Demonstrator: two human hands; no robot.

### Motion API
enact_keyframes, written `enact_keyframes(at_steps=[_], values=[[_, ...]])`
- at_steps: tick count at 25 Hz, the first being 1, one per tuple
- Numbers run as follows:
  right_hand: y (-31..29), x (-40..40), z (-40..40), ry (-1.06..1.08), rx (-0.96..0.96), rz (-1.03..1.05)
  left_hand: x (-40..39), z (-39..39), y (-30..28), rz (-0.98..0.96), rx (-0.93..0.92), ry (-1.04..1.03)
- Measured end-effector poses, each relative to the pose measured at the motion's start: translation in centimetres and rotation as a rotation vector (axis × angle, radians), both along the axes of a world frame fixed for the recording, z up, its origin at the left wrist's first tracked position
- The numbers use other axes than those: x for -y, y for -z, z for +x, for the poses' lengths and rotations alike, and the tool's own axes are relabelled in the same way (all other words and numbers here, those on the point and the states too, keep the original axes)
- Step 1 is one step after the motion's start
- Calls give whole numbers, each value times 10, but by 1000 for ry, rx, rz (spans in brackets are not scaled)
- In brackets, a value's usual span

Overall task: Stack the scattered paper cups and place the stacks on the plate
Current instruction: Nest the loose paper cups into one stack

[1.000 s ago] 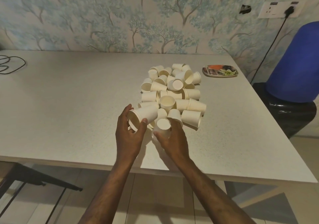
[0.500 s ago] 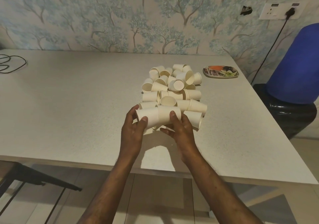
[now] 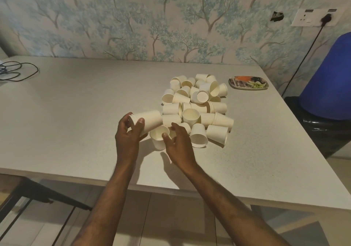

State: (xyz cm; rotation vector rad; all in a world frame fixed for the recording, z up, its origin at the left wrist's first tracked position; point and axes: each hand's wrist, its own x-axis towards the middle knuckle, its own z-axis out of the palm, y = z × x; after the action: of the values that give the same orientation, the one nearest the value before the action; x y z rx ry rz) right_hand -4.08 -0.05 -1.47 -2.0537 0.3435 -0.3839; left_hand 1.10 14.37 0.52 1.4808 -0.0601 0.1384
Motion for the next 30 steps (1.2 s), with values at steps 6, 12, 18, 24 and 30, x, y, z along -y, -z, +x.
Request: enact_keyframes(at_steps=[6,12,18,24,30], values=[[10,-15,22,-67,-140,-391,-12,11,7,29,-1,-55],[19,-18,31,16,-56,-495,-19,14,10,106,-2,-56],[10,-12,26,28,173,-558,-15,14,10,260,30,41],[-11,7,34,-101,204,-532,2,31,-2,348,29,175],[-31,24,47,-222,219,-716,27,51,-10,264,11,352]])
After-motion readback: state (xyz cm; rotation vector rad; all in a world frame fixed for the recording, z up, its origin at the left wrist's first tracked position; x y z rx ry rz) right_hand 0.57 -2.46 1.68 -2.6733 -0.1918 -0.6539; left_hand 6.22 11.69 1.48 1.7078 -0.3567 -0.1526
